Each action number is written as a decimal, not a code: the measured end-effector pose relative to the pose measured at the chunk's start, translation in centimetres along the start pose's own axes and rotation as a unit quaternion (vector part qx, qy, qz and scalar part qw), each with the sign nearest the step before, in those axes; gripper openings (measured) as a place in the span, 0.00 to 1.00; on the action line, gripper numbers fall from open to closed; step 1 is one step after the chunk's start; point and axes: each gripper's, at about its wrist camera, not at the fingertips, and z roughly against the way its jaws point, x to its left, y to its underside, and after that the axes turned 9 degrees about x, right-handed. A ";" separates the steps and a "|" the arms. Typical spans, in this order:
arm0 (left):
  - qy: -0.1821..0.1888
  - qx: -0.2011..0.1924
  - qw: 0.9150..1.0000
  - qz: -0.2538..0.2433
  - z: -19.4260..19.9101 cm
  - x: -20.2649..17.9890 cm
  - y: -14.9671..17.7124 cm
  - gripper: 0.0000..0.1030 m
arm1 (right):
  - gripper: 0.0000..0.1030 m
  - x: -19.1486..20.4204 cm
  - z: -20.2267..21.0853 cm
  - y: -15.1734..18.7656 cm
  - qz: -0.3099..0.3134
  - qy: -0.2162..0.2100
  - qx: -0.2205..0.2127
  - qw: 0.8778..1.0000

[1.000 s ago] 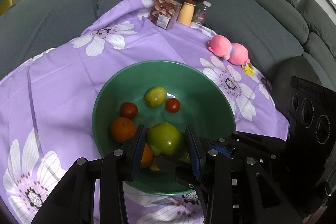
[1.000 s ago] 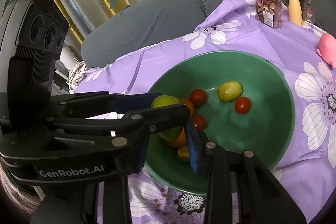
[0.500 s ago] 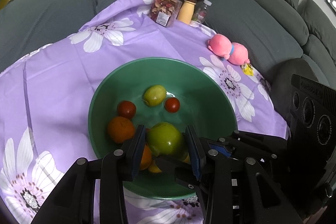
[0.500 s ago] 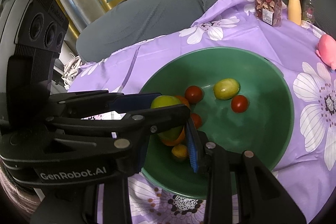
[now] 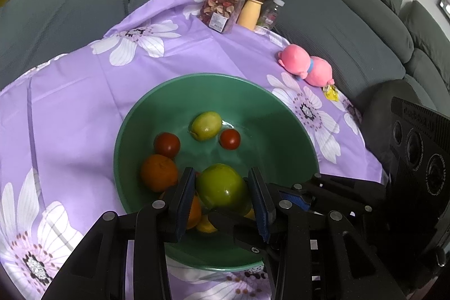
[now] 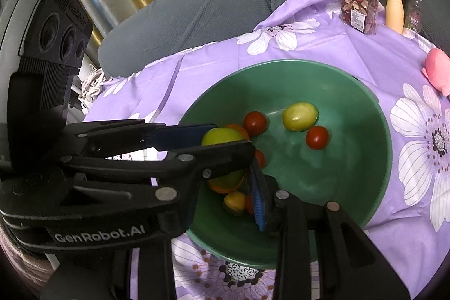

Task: Organize fruits
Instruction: 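Lower the green plum into the bowl with both grippers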

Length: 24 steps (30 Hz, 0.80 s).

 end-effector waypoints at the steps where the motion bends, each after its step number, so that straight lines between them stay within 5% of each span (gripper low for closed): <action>1: 0.000 0.000 1.000 0.001 0.0 0.0 0.1 0.37 | 0.33 0.0 -0.1 -0.1 0.001 0.001 0.003 1.000; 24: 0.004 0.011 1.000 0.008 -0.4 0.5 0.1 0.37 | 0.33 0.4 -0.7 -0.3 0.008 0.011 0.027 1.000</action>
